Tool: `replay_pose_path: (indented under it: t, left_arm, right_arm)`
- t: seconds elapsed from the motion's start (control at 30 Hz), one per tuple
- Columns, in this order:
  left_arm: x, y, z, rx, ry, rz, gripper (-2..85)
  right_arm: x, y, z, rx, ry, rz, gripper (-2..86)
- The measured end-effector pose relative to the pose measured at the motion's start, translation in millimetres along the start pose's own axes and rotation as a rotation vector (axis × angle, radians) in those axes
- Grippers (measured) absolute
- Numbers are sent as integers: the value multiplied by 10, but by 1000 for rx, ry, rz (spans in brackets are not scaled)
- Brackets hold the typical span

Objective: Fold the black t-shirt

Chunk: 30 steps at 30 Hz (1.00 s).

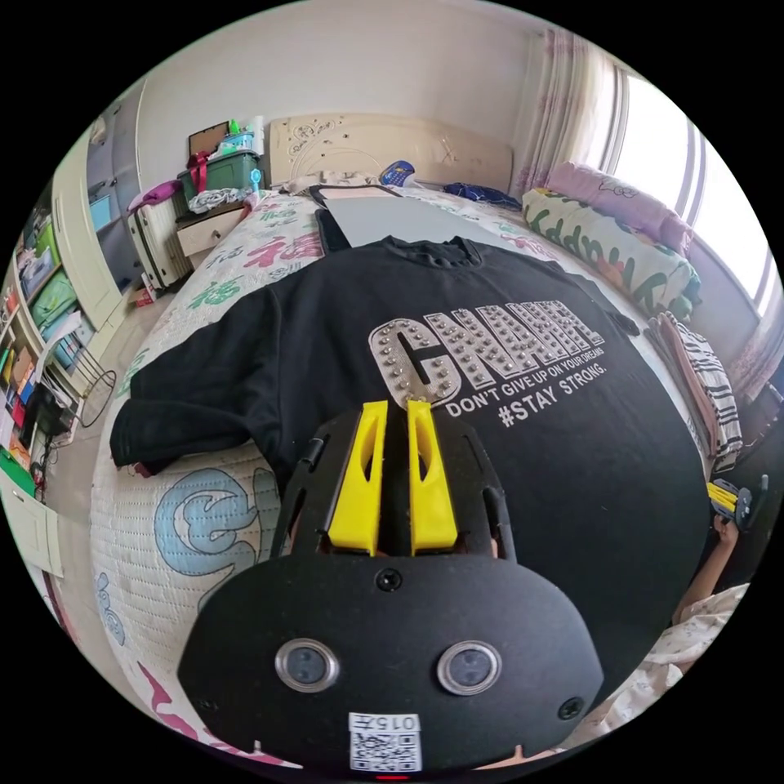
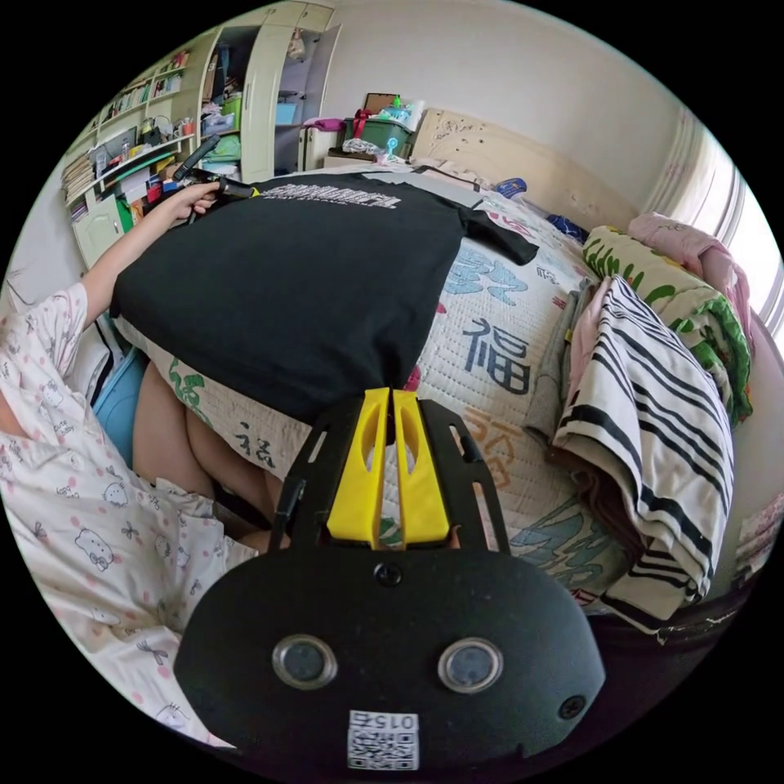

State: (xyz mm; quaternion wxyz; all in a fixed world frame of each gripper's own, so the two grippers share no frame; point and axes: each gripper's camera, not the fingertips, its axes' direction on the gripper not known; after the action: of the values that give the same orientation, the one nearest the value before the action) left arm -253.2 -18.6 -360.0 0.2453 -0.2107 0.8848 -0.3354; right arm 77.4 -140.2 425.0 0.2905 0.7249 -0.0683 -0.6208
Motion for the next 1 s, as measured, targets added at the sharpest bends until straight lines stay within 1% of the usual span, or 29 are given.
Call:
replay_pose_path:
  t: [0.1,0.3,0.57,0.7,0.77,0.8,0.83,0.9,0.97,1.0]
  left_arm:
    - [189,-57,-113,3,18,-10,23]
    - [670,-146,-263,7,-9,2,17]
    - [1121,-201,-323,15,20,-18,14]
    - [1300,-209,-292,18,25,-22,15]
    - [1417,-212,-251,18,24,-21,15]
    - [1443,-213,-238,18,24,-21,15]
    - [1491,-213,-209,17,27,-23,16]
    - [1543,-212,-157,15,38,-28,18]
    - [1576,-199,-78,16,66,-42,21]
    - [1585,-192,-59,17,72,-45,22]
  right_arm:
    - [-223,-94,-270,10,-3,13,-7]
    - [-599,-370,-907,22,-15,33,-7]
    - [-924,-842,-2022,59,-40,76,0]
    - [-895,-1083,-2634,51,-91,37,17]
    - [-705,-1257,-3135,3,-169,27,31]
    - [-664,-1302,-3280,-7,-186,24,31]
    - [-598,-1383,-3609,0,-193,28,31]
    - [-502,-1529,-4189,84,-169,54,27]
    - [-294,-1832,-4913,243,-219,93,41]
    - [-228,-1931,-5066,280,-233,104,48]
